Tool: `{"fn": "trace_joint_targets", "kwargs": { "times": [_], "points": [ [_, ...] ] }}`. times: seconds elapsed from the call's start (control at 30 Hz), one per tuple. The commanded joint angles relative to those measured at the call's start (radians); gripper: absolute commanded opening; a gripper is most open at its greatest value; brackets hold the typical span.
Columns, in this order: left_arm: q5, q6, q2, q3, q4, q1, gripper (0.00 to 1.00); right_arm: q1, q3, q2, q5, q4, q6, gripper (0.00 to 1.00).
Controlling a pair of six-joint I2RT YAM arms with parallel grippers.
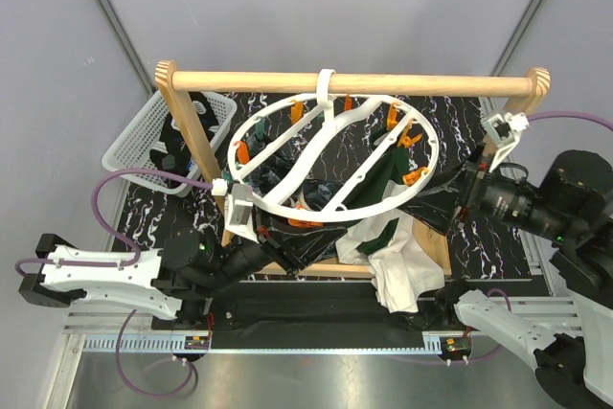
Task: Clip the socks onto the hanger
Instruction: Open the clamp at the hanger.
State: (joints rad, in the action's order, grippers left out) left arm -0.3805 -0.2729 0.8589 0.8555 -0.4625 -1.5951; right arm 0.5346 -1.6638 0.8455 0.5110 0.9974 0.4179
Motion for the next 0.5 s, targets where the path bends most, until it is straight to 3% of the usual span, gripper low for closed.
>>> {"fn": "trace_joint_targets", "kwargs": {
  "times": [0.0,0.07,0.2,0.33,0.47],
  "points": [
    [-0.093,0.023,0.008,0.051,-0.025,-0.017,0.34,0.007,-0.074,-0.014,-0.155,0.101,-0.091,0.8],
    [-0.127,0.024,-0.012,0.024,-0.022,-0.026,0.38,0.005,-0.074,-0.036,-0.213,0.15,-0.119,0.81],
    [-0.149,0.014,-0.053,-0.016,0.021,-0.052,0.58,0.005,-0.024,-0.074,-0.229,0.144,-0.203,0.82],
    [-0.199,0.084,-0.067,-0.055,0.016,-0.11,0.59,0.005,-0.004,-0.092,-0.296,0.133,-0.271,0.8],
    [-0.409,0.214,-0.037,-0.02,0.061,-0.238,0.59,0.005,0.015,-0.105,-0.25,0.086,-0.324,0.78]
  ]
}}
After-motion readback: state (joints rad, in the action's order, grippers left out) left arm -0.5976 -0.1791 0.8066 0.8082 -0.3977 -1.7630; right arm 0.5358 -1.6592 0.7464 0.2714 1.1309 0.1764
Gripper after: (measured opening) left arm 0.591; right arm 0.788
